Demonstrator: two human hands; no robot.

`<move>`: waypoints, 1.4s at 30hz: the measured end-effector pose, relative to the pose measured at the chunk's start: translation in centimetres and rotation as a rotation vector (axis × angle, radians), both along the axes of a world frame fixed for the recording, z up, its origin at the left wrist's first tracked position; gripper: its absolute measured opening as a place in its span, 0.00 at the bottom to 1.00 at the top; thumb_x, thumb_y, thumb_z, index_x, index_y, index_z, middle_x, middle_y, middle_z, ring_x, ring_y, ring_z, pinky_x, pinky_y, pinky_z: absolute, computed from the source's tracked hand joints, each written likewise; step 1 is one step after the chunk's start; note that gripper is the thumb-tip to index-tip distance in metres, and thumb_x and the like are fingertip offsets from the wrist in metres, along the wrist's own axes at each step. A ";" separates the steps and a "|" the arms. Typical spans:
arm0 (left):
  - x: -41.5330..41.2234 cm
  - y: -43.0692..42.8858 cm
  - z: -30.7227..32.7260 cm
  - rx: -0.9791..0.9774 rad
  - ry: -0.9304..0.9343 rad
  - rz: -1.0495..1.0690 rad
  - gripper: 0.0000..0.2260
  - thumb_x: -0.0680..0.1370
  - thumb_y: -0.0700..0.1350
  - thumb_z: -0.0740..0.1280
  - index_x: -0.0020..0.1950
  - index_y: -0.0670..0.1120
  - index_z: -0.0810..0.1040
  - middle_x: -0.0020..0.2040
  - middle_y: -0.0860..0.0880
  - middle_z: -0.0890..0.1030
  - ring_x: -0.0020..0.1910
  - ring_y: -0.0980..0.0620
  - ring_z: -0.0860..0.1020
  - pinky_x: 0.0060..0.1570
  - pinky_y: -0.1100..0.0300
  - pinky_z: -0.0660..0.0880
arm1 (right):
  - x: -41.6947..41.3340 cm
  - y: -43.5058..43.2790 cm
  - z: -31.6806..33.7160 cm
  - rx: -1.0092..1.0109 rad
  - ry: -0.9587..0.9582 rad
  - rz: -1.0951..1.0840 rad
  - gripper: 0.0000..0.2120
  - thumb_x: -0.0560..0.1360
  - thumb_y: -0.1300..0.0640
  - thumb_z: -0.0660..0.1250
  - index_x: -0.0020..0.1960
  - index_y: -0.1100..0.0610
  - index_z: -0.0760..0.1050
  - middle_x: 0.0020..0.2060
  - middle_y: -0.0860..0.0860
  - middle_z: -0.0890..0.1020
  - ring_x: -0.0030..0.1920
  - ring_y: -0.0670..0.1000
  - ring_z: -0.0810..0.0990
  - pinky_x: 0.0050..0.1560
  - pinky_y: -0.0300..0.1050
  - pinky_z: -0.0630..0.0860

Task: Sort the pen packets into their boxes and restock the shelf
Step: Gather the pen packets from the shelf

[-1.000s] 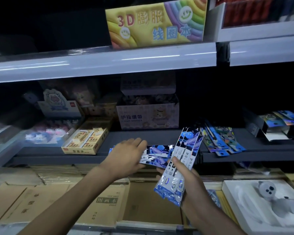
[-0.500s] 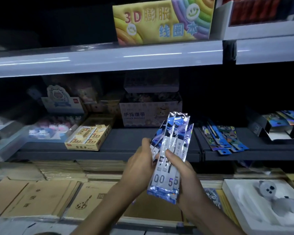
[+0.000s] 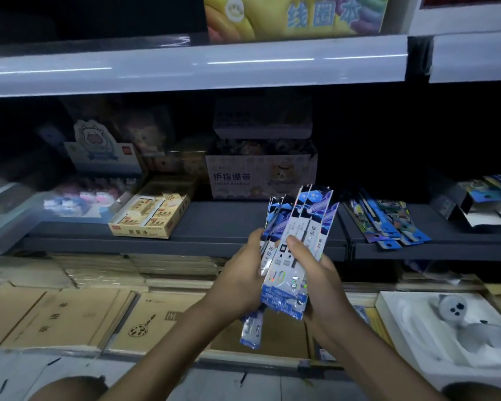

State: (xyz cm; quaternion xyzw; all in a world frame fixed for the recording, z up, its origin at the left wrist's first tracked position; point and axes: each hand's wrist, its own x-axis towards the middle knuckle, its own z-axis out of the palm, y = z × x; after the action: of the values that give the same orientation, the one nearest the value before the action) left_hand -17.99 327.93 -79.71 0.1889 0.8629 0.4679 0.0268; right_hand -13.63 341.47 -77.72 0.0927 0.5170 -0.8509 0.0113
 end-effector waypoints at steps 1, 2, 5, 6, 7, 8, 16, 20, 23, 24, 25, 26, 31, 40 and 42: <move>0.0 -0.1 -0.1 0.044 -0.009 0.037 0.24 0.75 0.57 0.71 0.67 0.64 0.63 0.55 0.59 0.82 0.50 0.60 0.83 0.47 0.55 0.82 | 0.0 0.2 -0.1 0.016 0.009 -0.010 0.09 0.82 0.55 0.66 0.59 0.53 0.82 0.49 0.53 0.89 0.49 0.55 0.89 0.47 0.51 0.86; 0.1 -0.2 -0.1 0.107 -0.013 0.067 0.22 0.76 0.54 0.72 0.66 0.61 0.67 0.51 0.61 0.83 0.46 0.61 0.83 0.41 0.59 0.82 | -0.1 0.4 -0.1 0.045 0.019 -0.024 0.08 0.83 0.55 0.66 0.59 0.53 0.82 0.49 0.53 0.89 0.48 0.54 0.89 0.45 0.51 0.86; -0.1 -0.5 0.0 0.231 -0.027 0.169 0.14 0.78 0.43 0.69 0.62 0.55 0.73 0.37 0.58 0.80 0.32 0.60 0.78 0.33 0.62 0.73 | -0.3 1.1 -0.2 0.202 0.099 -0.063 0.08 0.84 0.56 0.65 0.59 0.55 0.80 0.50 0.53 0.89 0.49 0.53 0.89 0.47 0.49 0.85; -0.1 -0.6 0.2 0.270 -0.038 0.202 0.12 0.78 0.41 0.67 0.58 0.55 0.74 0.34 0.57 0.77 0.30 0.58 0.76 0.32 0.60 0.71 | -0.4 1.2 -0.3 0.251 0.140 -0.068 0.08 0.85 0.57 0.63 0.60 0.58 0.79 0.48 0.54 0.89 0.47 0.53 0.89 0.47 0.49 0.85; -0.1 -0.7 0.4 0.323 -0.062 0.230 0.10 0.78 0.40 0.66 0.54 0.55 0.74 0.33 0.56 0.75 0.29 0.56 0.74 0.31 0.58 0.70 | -0.4 1.2 -0.3 0.287 0.169 -0.072 0.09 0.85 0.59 0.61 0.60 0.62 0.76 0.44 0.54 0.88 0.42 0.53 0.88 0.45 0.49 0.85; 0.1 -0.5 0.7 0.383 -0.100 0.248 0.09 0.79 0.39 0.65 0.52 0.53 0.73 0.32 0.54 0.74 0.28 0.53 0.72 0.30 0.56 0.69 | -0.4 1.2 -0.4 0.306 0.183 -0.065 0.09 0.86 0.59 0.61 0.60 0.65 0.74 0.38 0.55 0.85 0.36 0.54 0.84 0.40 0.50 0.83; 2.1 1.6 1.7 0.654 -0.268 0.205 0.16 0.80 0.55 0.70 0.60 0.45 0.77 0.40 0.47 0.84 0.35 0.45 0.83 0.37 0.48 0.80 | 0.0 -0.5 -1.2 0.542 0.135 0.021 0.04 0.84 0.47 0.64 0.58 0.44 0.70 0.44 0.53 0.85 0.37 0.51 0.85 0.40 0.55 0.82; 2.4 2.7 1.3 0.669 -0.346 0.218 0.23 0.72 0.57 0.78 0.61 0.46 0.79 0.52 0.44 0.86 0.51 0.48 0.86 0.51 0.52 0.83 | -0.5 -1.0 -2.5 0.738 0.249 0.004 0.07 0.85 0.46 0.58 0.62 0.44 0.70 0.53 0.47 0.82 0.52 0.45 0.83 0.56 0.56 0.82; 2.1 2.8 1.3 0.704 -0.417 0.180 0.18 0.74 0.50 0.79 0.59 0.44 0.81 0.50 0.45 0.87 0.51 0.46 0.86 0.54 0.50 0.82 | -0.8 -1.2 -3.0 0.918 0.325 0.020 0.15 0.86 0.49 0.55 0.71 0.44 0.68 0.60 0.47 0.75 0.58 0.43 0.79 0.60 0.49 0.80; 2.0 2.7 1.4 0.729 -0.437 0.169 0.16 0.75 0.48 0.77 0.58 0.43 0.81 0.47 0.45 0.86 0.50 0.46 0.85 0.53 0.49 0.81 | -0.8 -1.2 -3.2 0.971 0.329 0.039 0.18 0.86 0.50 0.54 0.75 0.45 0.65 0.61 0.47 0.72 0.60 0.44 0.78 0.62 0.48 0.79; 1.9 2.6 1.3 0.753 -0.459 0.168 0.13 0.76 0.47 0.76 0.56 0.42 0.80 0.45 0.45 0.84 0.49 0.45 0.84 0.51 0.49 0.80 | -0.8 -1.2 -3.3 1.021 0.334 0.059 0.21 0.86 0.51 0.53 0.78 0.46 0.62 0.62 0.48 0.69 0.61 0.46 0.77 0.63 0.48 0.78; 1.7 2.6 1.3 0.785 -0.491 0.167 0.11 0.76 0.46 0.75 0.55 0.43 0.80 0.44 0.44 0.82 0.48 0.45 0.83 0.50 0.50 0.78 | -0.7 -1.2 -3.3 1.076 0.341 0.074 0.23 0.86 0.52 0.52 0.80 0.49 0.59 0.62 0.48 0.68 0.63 0.47 0.76 0.65 0.48 0.77; 1.4 2.8 1.1 0.925 -0.604 0.265 0.10 0.78 0.46 0.72 0.55 0.41 0.81 0.46 0.41 0.79 0.46 0.44 0.81 0.45 0.53 0.77 | -0.4 -1.4 -3.2 1.340 0.354 0.043 0.31 0.80 0.45 0.45 0.78 0.57 0.61 0.65 0.51 0.67 0.63 0.49 0.67 0.67 0.51 0.72; 1.9 3.5 1.2 1.127 -0.577 0.448 0.10 0.80 0.42 0.67 0.56 0.37 0.82 0.48 0.38 0.85 0.44 0.43 0.85 0.42 0.52 0.83 | -0.5 0.0 -1.2 0.976 0.347 0.260 0.34 0.79 0.65 0.61 0.82 0.47 0.61 0.78 0.39 0.57 0.77 0.39 0.58 0.65 0.31 0.71; 1.9 3.7 1.6 1.119 -0.518 0.481 0.06 0.80 0.40 0.68 0.53 0.39 0.81 0.41 0.40 0.84 0.39 0.44 0.85 0.38 0.52 0.83 | -0.4 0.9 -0.2 0.758 0.327 0.385 0.33 0.77 0.68 0.64 0.75 0.43 0.67 0.70 0.44 0.72 0.64 0.37 0.76 0.55 0.36 0.78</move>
State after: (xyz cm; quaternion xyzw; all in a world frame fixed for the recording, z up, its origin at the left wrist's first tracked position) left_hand -16.09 331.63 -78.16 -0.1424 0.4735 0.8688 0.0259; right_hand -14.05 342.33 -77.93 -0.1433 0.7947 -0.5875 0.0527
